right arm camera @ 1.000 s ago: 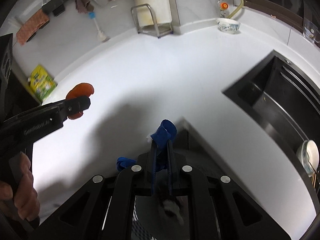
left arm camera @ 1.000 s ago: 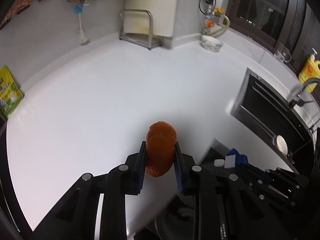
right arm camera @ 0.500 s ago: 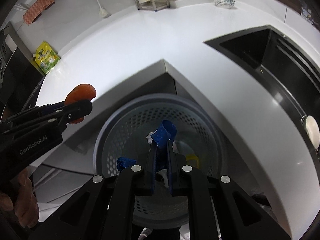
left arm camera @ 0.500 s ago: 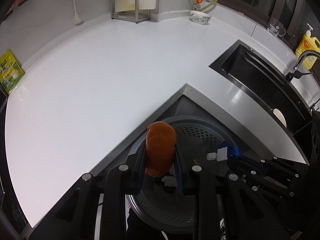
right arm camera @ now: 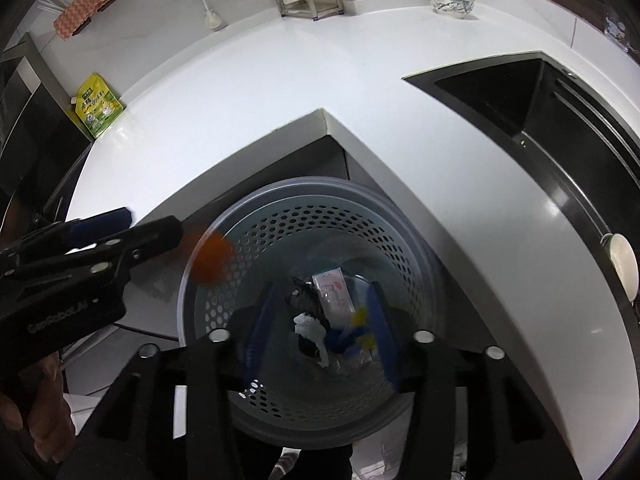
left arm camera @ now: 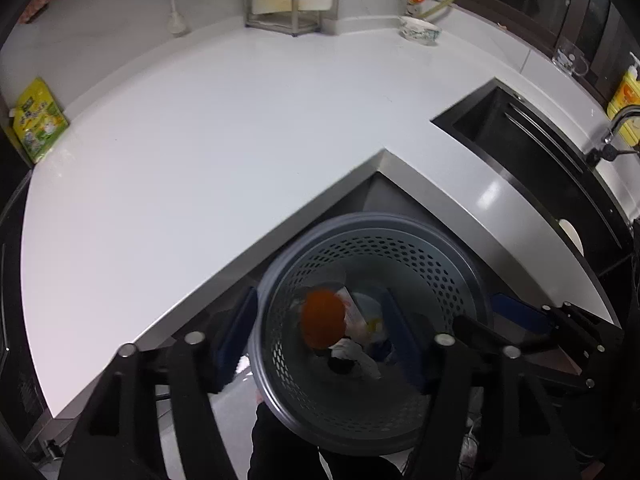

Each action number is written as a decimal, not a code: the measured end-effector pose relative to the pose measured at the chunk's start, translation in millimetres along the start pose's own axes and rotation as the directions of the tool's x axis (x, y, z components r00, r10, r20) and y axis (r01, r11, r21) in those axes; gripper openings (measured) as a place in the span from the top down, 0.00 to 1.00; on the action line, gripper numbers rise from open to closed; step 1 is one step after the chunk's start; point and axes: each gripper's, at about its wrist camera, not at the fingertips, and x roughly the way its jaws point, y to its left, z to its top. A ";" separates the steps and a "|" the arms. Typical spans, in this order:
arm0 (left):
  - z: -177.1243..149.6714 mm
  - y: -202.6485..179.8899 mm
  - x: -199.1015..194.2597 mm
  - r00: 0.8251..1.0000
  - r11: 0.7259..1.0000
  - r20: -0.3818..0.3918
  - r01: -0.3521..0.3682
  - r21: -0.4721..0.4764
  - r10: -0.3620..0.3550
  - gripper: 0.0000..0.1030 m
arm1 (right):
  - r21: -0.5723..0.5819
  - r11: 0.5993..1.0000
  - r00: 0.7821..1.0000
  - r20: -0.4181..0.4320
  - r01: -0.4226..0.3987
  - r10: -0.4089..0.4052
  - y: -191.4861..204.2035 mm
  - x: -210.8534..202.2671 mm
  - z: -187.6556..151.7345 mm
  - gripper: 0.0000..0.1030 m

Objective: Collect trash

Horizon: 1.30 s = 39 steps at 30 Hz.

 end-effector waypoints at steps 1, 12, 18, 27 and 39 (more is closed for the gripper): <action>-0.2 0.8 -2.0 1.000 1.000 0.000 -0.005 -0.005 0.005 0.37 | 0.000 1.000 1.000 0.001 0.001 -0.001 -0.4 -1.3 -0.3 0.51; -2.7 4.4 -21.8 0.999 0.998 0.023 -0.047 -0.046 0.048 0.22 | 0.033 0.999 1.000 0.019 -0.018 0.017 -0.7 -22.5 -4.5 0.46; -3.2 6.6 -34.7 0.997 0.996 0.041 -0.063 -0.062 0.065 0.16 | 0.042 0.999 0.999 0.032 -0.022 0.021 -0.4 -32.9 -6.3 0.43; 0.8 2.9 -54.9 0.993 0.995 0.084 -0.075 -0.059 0.080 0.13 | 0.038 0.999 0.999 0.041 -0.021 0.019 12.3 -45.5 -12.1 0.38; 1.1 -0.1 -67.4 0.991 0.995 0.102 -0.085 -0.058 0.090 0.07 | 0.037 0.999 0.998 0.070 0.004 -0.006 12.5 -60.3 -9.9 0.36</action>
